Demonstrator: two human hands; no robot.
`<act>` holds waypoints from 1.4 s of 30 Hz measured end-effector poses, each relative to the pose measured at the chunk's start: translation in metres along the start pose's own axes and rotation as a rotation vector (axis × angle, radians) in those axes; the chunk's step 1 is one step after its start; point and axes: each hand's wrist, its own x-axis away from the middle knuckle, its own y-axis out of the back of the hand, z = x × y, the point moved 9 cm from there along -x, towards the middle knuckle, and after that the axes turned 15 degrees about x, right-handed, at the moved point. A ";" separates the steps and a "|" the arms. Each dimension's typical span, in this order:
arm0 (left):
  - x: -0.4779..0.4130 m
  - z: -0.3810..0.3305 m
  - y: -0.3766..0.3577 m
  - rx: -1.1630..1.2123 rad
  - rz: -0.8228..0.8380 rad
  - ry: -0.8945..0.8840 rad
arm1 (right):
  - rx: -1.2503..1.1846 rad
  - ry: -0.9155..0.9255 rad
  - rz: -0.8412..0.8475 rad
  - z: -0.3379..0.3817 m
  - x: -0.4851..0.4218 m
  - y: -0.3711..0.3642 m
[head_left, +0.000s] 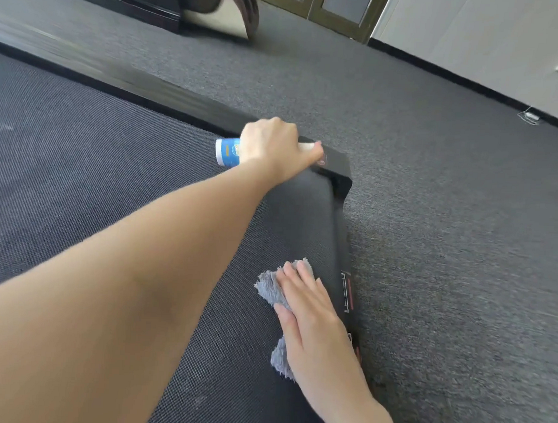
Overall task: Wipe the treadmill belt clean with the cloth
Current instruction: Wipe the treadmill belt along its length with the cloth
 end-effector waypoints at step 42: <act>0.174 0.071 0.107 0.023 0.208 -0.065 | 0.012 0.002 -0.029 0.009 0.002 0.011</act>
